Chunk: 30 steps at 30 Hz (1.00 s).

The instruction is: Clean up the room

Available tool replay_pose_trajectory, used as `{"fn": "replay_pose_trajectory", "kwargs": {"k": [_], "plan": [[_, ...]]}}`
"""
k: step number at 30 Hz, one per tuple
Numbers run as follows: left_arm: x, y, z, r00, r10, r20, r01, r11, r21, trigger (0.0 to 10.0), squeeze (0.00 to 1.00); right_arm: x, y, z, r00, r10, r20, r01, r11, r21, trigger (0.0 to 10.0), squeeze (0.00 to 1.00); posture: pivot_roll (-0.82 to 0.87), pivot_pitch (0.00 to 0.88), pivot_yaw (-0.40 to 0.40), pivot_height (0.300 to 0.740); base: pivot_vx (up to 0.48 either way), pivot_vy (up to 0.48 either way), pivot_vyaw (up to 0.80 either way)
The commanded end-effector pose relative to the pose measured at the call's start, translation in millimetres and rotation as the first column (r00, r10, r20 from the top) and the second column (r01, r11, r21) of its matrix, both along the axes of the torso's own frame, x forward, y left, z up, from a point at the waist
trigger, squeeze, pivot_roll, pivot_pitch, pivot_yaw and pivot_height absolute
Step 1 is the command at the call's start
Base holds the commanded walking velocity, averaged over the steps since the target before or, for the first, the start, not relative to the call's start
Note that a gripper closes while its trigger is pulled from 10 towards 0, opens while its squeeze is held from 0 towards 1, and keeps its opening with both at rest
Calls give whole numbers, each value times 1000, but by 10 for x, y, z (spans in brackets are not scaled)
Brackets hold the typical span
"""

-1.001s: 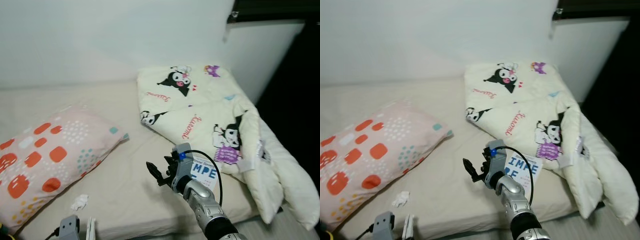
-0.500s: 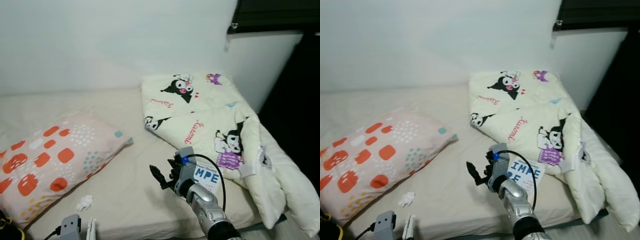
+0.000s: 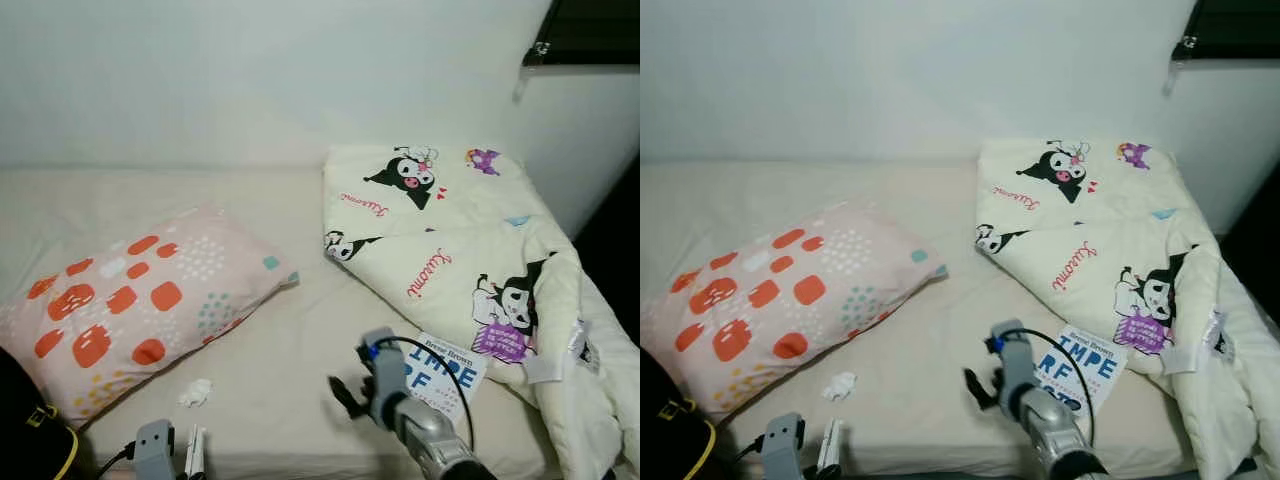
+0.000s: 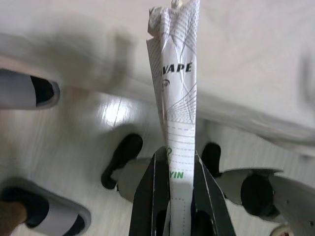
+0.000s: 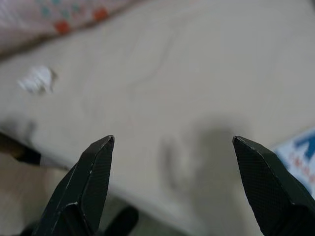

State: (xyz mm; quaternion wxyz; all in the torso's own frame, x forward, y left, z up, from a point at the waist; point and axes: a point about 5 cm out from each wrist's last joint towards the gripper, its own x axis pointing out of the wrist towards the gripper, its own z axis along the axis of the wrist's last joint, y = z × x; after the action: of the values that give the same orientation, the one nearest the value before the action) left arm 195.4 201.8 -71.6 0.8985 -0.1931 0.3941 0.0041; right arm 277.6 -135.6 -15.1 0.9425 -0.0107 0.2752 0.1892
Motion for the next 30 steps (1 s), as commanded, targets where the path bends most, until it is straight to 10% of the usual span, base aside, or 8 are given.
{"fn": "replay_pose_trajectory", "kwargs": {"k": [1,9,30], "plan": [[-102,17,-58,999,0,-54,1,1000,20,10000,0,-140,-43,-149,996,-40,-80,38,999,-32,10000,0,-84,128,-4,740,0,0,706],[-170,-3,-107,993,-8,-114,14,999,49,10000,0,-359,-251,-337,975,-136,-178,121,988,-96,10000,0,-80,119,-7,740,-360,0,706],[-261,-52,-145,986,-118,-121,126,990,65,10000,0,-338,-189,-328,981,-110,-162,93,990,-106,10000,0,-79,122,1,740,0,-88,706]]}}
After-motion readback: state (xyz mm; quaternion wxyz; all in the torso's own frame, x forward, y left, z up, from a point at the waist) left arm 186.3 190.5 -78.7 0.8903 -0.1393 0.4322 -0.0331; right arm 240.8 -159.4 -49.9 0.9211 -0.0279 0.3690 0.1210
